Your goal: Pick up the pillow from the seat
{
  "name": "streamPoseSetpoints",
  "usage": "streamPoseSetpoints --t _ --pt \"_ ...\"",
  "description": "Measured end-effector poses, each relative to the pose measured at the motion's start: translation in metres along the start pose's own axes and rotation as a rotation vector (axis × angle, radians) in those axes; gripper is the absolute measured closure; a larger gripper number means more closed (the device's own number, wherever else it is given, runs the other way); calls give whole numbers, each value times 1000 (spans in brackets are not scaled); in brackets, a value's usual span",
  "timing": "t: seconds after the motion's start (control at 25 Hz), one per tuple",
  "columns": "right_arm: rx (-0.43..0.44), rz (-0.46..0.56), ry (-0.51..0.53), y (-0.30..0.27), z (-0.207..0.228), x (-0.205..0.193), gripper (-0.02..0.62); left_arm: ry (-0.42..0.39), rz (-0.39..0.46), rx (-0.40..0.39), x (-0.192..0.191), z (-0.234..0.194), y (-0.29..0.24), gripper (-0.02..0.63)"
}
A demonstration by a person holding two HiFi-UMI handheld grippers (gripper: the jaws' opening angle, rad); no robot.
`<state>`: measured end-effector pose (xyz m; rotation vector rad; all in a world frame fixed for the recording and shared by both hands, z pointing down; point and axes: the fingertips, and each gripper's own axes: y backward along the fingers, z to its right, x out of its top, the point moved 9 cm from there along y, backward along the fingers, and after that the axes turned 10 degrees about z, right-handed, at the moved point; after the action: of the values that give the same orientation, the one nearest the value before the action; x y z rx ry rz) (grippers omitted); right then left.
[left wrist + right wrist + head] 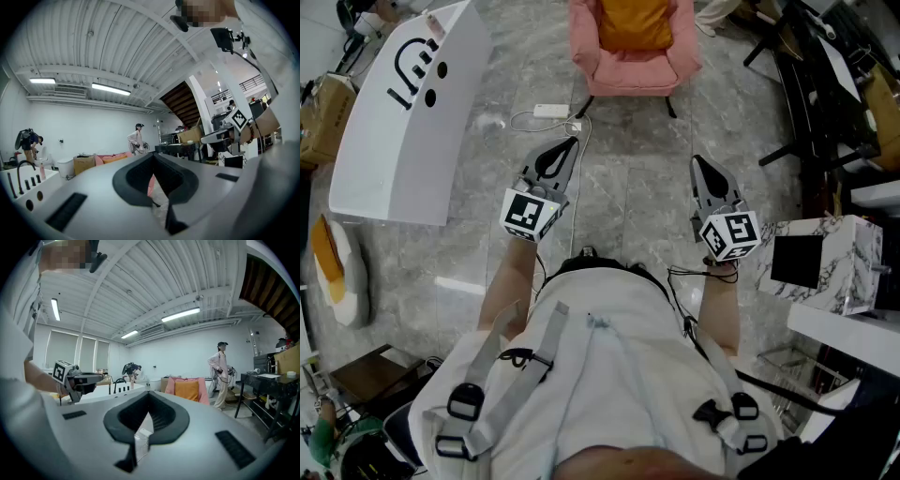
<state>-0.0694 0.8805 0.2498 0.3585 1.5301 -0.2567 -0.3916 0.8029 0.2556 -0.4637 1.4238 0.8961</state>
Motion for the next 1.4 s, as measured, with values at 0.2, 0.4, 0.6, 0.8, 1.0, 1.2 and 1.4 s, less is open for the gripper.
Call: streamPoseSetpoints --t 0.2,0.4,0.6,0.8,1.0,1.2,1.4 --pt "5 -6 -3 -5 -3 -1 581 -2 -24 -8 -3 -6 6 597" --pt "1 6 -5 -5 -6 1 581 2 -31 -23 -2 -10 5 597" --pt "2 19 -34 -14 -12 1 580 36 -2 -25 4 -19 6 595" --pt "-4 15 -50 -22 -14 -3 580 64 12 -31 2 -31 5 595" --pt "-8 21 -92 -29 -21 -7 578 96 -8 -43 -8 -45 11 592" --pt "-49 14 -86 -34 -30 -12 577 150 -22 -41 -16 -58 12 541" --pt "-80 15 -107 -36 -21 -15 449 157 -40 -43 -24 -64 4 505"
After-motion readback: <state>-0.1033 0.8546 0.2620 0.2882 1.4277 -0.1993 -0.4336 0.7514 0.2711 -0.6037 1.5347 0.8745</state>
